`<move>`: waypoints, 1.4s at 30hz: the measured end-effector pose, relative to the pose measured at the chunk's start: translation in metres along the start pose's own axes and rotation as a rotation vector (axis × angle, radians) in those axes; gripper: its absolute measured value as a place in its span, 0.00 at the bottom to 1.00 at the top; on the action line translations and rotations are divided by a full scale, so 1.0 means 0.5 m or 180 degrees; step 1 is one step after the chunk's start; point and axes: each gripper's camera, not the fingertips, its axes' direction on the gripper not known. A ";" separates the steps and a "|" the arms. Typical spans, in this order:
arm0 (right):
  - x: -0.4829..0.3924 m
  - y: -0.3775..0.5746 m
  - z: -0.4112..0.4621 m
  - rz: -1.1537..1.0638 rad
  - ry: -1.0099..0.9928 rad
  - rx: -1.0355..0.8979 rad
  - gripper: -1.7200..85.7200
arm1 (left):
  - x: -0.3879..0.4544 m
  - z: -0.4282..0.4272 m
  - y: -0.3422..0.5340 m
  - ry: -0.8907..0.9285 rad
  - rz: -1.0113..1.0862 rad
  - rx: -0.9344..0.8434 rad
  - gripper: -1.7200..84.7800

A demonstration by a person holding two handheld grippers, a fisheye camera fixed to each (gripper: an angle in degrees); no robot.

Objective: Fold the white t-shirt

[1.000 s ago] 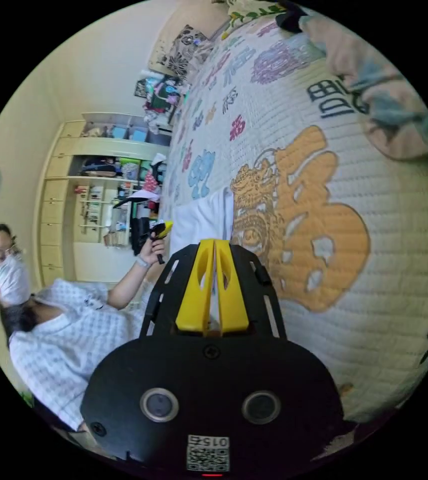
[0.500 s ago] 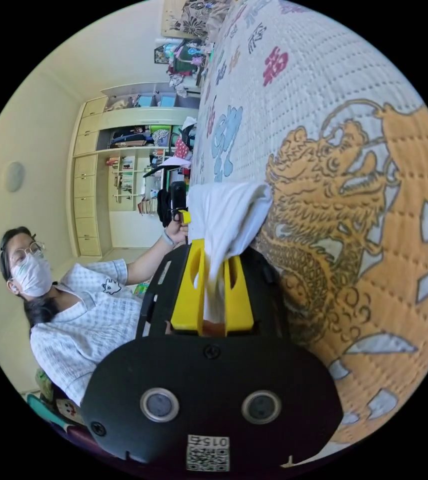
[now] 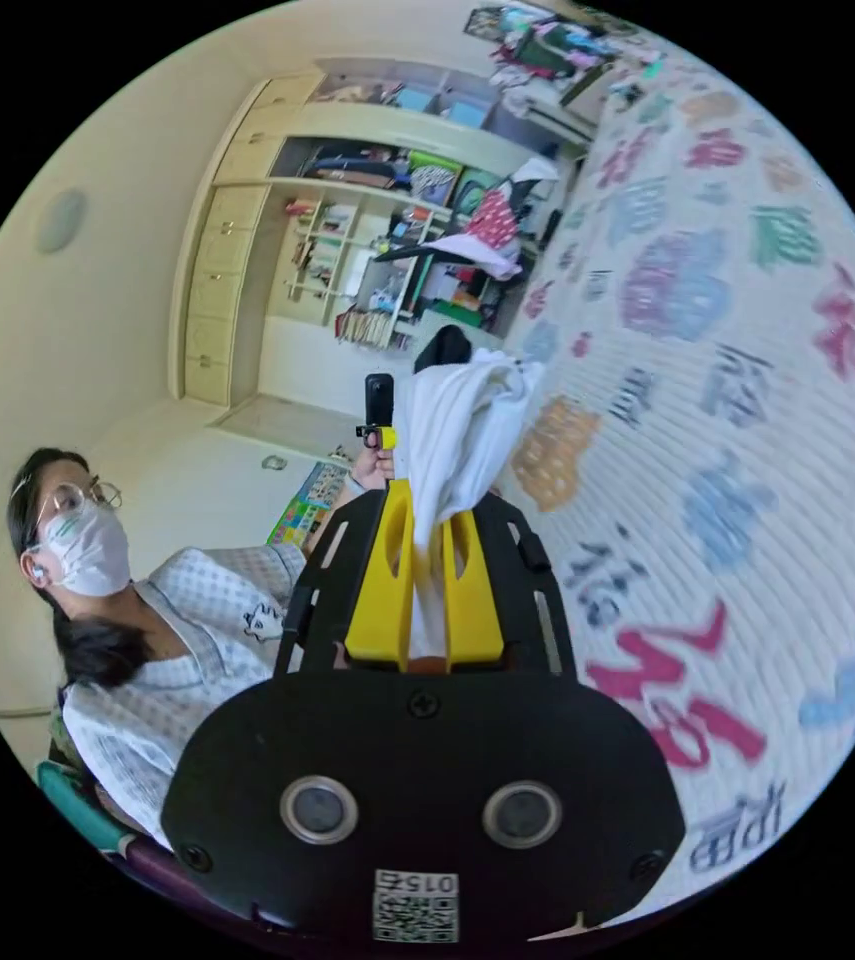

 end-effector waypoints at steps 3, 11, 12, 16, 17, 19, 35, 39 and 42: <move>-0.044 -0.145 0.185 -0.0256 -0.0163 -0.0300 0.07 | 0.086 -0.239 0.056 -0.0352 -0.0011 0.0375 0.08; -0.130 -0.446 0.576 -0.0547 -0.0370 -0.0595 0.07 | 0.271 -0.728 0.086 -0.1113 0.0025 0.1185 0.08; -0.141 -0.486 0.611 -0.0584 -0.0345 -0.0561 0.07 | 0.280 -0.750 0.076 -0.1177 0.0046 0.1206 0.08; -0.157 -0.618 0.682 -0.0717 -0.0033 -0.0375 0.07 | 0.308 -0.848 -0.029 -0.1599 0.0176 0.1319 0.08; -0.155 -0.636 0.689 -0.0735 0.0026 -0.0359 0.07 | 0.298 -0.863 -0.064 -0.1656 0.0150 0.1312 0.08; -0.131 -0.699 0.716 -0.0767 0.0278 -0.0297 0.07 | 0.268 -0.877 -0.110 -0.1722 0.0059 0.1303 0.08; 0.278 -0.681 0.937 0.0825 0.0665 -0.0586 0.12 | 0.037 -0.771 -0.193 -0.2857 -0.1710 -0.0219 0.08; 0.239 -0.619 0.885 0.0798 0.0518 -0.0168 0.14 | 0.175 -0.780 -0.160 -0.2710 -0.1114 0.0093 0.10; 0.145 -0.558 0.859 0.0199 0.0099 -0.0115 0.14 | 0.327 -0.770 -0.041 -0.2760 -0.0472 0.0534 0.13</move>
